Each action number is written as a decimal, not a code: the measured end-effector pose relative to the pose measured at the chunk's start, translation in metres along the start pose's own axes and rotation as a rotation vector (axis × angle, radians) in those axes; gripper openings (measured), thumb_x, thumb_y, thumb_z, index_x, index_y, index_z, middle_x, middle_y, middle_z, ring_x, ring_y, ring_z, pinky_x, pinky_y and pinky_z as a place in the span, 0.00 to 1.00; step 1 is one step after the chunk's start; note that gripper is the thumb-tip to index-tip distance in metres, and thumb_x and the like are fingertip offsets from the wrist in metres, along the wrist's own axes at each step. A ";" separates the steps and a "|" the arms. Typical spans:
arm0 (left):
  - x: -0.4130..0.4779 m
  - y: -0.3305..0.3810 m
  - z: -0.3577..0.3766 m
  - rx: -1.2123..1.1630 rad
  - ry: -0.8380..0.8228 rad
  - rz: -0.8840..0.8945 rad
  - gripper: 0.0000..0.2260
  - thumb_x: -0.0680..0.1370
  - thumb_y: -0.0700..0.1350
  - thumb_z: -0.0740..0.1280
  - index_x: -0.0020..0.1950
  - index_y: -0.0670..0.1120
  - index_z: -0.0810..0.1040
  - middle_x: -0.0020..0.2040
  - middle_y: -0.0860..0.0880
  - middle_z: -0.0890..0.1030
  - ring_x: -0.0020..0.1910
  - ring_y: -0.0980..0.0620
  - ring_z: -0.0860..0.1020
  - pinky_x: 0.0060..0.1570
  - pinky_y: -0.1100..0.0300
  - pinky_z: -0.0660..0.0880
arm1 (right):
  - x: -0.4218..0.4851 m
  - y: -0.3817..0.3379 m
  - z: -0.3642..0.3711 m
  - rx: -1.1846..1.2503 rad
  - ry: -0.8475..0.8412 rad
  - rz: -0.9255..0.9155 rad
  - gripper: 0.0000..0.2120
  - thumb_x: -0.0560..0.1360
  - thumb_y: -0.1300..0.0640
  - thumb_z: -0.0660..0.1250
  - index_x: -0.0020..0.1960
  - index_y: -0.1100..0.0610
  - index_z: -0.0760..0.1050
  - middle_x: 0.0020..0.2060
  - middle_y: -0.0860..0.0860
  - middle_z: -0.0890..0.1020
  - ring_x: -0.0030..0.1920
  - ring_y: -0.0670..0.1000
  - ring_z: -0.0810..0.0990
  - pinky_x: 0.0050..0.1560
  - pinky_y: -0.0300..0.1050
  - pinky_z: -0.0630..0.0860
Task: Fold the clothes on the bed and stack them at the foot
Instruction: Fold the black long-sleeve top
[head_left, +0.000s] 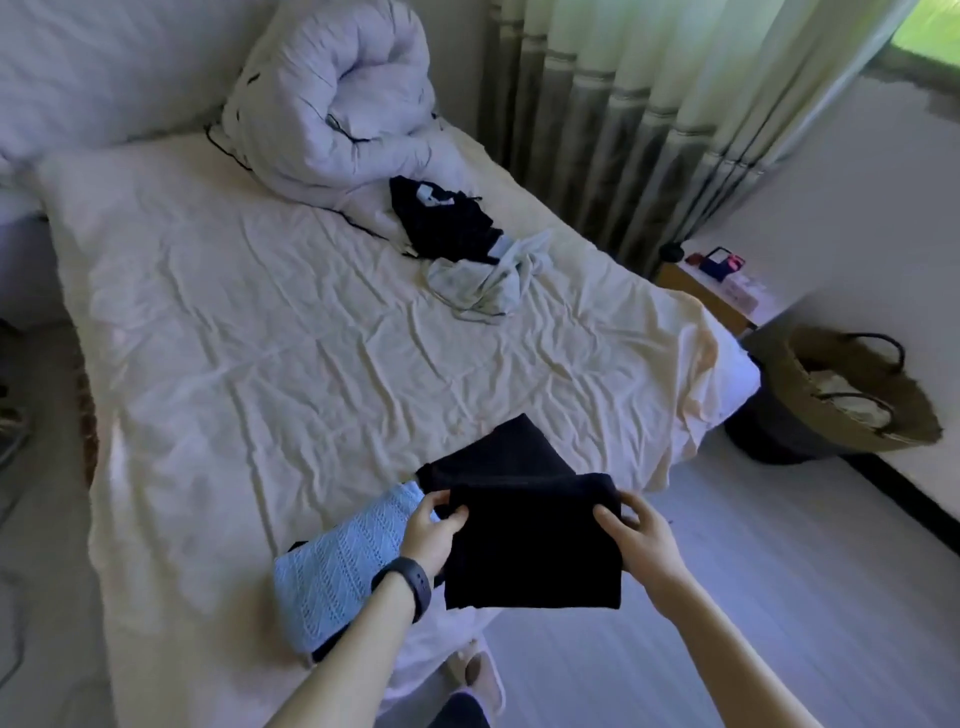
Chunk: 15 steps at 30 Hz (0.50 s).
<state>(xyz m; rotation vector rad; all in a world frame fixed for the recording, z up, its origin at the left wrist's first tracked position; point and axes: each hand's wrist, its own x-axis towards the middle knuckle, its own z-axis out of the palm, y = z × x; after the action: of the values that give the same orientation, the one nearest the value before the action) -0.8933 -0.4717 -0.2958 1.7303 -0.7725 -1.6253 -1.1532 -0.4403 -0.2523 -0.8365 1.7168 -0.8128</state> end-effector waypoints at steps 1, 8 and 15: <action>0.018 -0.002 0.003 -0.001 0.032 -0.025 0.05 0.80 0.43 0.70 0.54 0.50 0.77 0.55 0.42 0.83 0.51 0.43 0.82 0.56 0.48 0.79 | 0.024 -0.002 0.004 -0.028 -0.034 0.026 0.07 0.82 0.55 0.67 0.57 0.44 0.77 0.50 0.49 0.86 0.47 0.48 0.87 0.46 0.47 0.84; 0.109 -0.017 0.024 0.006 0.195 -0.202 0.04 0.82 0.47 0.65 0.55 0.55 0.73 0.50 0.49 0.79 0.47 0.48 0.80 0.46 0.49 0.79 | 0.162 -0.016 0.031 -0.261 -0.190 0.156 0.10 0.82 0.52 0.66 0.64 0.46 0.74 0.53 0.48 0.84 0.50 0.50 0.85 0.48 0.47 0.82; 0.177 -0.037 0.050 0.034 0.295 -0.354 0.12 0.84 0.44 0.60 0.68 0.51 0.68 0.51 0.52 0.76 0.45 0.51 0.76 0.39 0.57 0.70 | 0.264 0.006 0.058 -0.427 -0.292 0.221 0.17 0.83 0.51 0.65 0.71 0.50 0.72 0.61 0.53 0.81 0.59 0.56 0.81 0.63 0.57 0.78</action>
<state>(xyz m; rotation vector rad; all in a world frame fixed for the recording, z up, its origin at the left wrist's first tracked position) -0.9323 -0.5884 -0.4371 2.1634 -0.3695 -1.5272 -1.1631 -0.6660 -0.4013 -0.9724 1.7012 -0.1624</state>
